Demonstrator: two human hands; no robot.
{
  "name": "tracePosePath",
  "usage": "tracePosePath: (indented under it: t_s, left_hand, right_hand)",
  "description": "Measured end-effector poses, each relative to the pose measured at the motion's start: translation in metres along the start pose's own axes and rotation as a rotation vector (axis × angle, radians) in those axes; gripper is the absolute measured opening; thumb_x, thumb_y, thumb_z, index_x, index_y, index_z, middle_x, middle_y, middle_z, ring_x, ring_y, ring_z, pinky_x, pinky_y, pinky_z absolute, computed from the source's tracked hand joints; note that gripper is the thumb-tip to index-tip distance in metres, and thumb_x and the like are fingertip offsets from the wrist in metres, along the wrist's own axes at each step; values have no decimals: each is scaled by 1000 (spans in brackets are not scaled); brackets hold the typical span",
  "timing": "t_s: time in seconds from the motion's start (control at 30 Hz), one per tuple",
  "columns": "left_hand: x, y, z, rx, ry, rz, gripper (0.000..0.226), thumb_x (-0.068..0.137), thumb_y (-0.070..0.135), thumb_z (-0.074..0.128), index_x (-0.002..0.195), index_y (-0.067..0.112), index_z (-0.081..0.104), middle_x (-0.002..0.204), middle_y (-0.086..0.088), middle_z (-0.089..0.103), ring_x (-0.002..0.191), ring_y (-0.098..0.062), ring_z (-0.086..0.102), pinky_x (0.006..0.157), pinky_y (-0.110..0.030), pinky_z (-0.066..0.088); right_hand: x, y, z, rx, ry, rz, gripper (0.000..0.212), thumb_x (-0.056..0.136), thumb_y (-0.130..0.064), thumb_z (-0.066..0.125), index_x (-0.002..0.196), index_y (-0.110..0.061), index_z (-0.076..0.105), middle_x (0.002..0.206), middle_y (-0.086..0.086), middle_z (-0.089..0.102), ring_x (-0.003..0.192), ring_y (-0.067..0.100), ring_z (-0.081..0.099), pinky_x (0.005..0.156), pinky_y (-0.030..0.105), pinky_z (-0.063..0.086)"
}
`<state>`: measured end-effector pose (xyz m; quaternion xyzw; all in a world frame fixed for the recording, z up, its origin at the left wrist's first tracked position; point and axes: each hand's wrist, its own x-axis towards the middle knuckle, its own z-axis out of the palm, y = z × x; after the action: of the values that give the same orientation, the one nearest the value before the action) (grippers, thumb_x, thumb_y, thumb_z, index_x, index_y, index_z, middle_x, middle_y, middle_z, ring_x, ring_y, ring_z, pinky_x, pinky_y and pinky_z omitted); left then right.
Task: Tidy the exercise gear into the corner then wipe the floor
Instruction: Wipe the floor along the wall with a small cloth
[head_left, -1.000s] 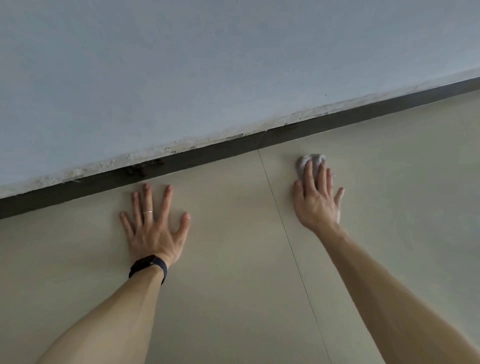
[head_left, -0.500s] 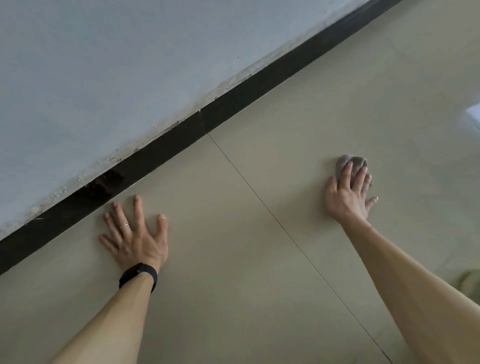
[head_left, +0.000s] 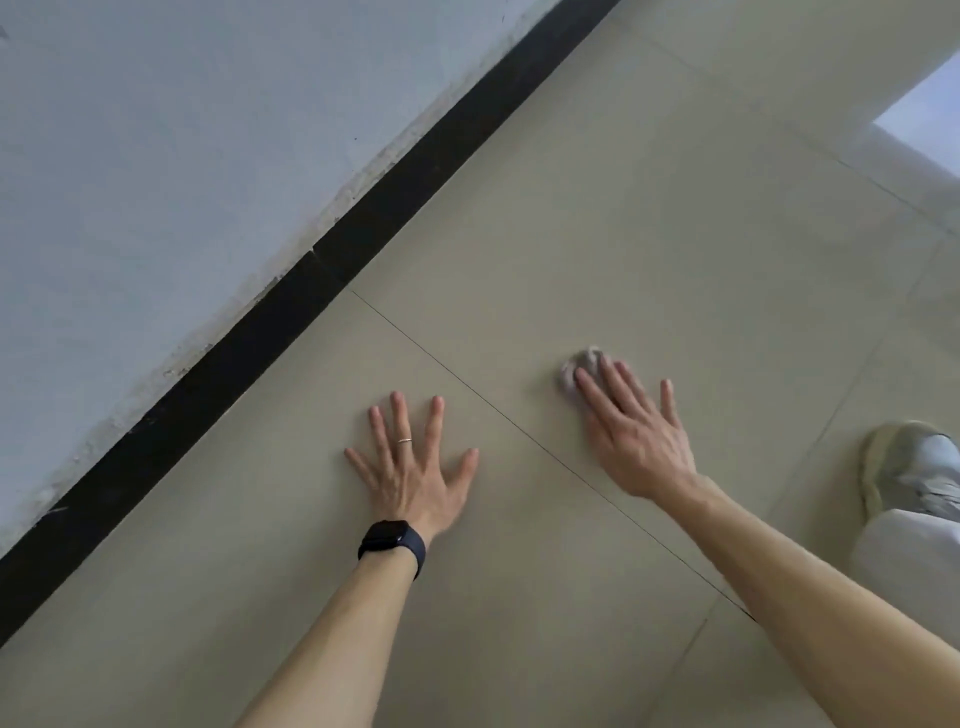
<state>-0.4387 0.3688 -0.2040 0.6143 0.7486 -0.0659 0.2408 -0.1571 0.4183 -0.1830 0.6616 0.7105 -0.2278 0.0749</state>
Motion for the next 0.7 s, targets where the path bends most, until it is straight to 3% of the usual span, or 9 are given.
tracePosePath:
  t_s: [0.1, 0.17, 0.27, 0.37, 0.47, 0.53, 0.63, 0.7]
  left_hand:
    - [3, 12, 7, 4, -33, -61, 87, 82, 82, 17, 154, 44, -13, 163, -6, -24, 149, -33, -23, 109, -73, -7]
    - [7, 11, 6, -2, -103, -66, 88, 80, 86, 15, 149, 47, -23, 157, -2, -39, 145, -29, -35, 109, -71, -12]
    - [9, 10, -3, -11, -191, -61, 95, 77, 89, 23, 144, 48, -32, 149, 1, -50, 140, -27, -43, 110, -69, -14]
    - [7, 14, -9, -25, -251, -59, 107, 69, 93, 29, 141, 48, -36, 145, 2, -54, 137, -27, -46, 109, -70, -15]
    - [7, 19, -18, -23, -319, -67, 122, 56, 99, 35, 139, 48, -39, 142, 3, -58, 135, -27, -49, 109, -71, -14]
    - [6, 23, -24, -21, -359, -58, 133, 47, 101, 39, 138, 48, -41, 141, 2, -58, 135, -28, -49, 108, -71, -14]
    - [5, 25, -30, -13, -396, -59, 141, 40, 102, 45, 137, 49, -42, 141, 2, -59, 134, -28, -50, 108, -71, -15]
    - [4, 26, -33, -10, -418, -70, 143, 38, 102, 47, 135, 50, -43, 141, 2, -59, 133, -28, -51, 109, -71, -15]
  right_hand:
    - [16, 38, -23, 248, 18, 503, 56, 105, -46, 14, 158, -40, -3, 167, -10, -15, 153, 11, -14, 123, 55, -7]
    - [3, 41, -7, 247, 35, 552, 59, 105, -46, 16, 158, -39, -8, 166, -5, -18, 152, 14, -19, 122, 56, -5]
    - [-57, 0, 42, 116, 21, 252, 59, 104, -49, 16, 158, -38, -7, 166, -3, -18, 152, 17, -20, 122, 58, -2]
    - [-124, -36, 76, 21, -43, -212, 54, 107, -45, 23, 159, -39, 11, 169, -5, 0, 155, 16, -1, 118, 61, 13]
    - [-126, -15, 68, -32, -110, -329, 51, 108, -45, 20, 158, -44, 11, 168, -10, 4, 154, 10, 1, 120, 61, 8]
    - [-106, 15, 45, -74, -90, -210, 51, 107, -46, 16, 158, -43, 8, 168, -12, 0, 154, 9, 0, 120, 62, 7]
    - [-72, 71, 5, -45, -62, 179, 54, 106, -49, 10, 157, -44, -4, 166, -12, -14, 153, 10, -10, 121, 59, -3]
    - [-58, 103, -23, 36, -121, 405, 55, 105, -48, 12, 158, -42, -4, 167, -8, -13, 154, 11, -10, 122, 56, -6]
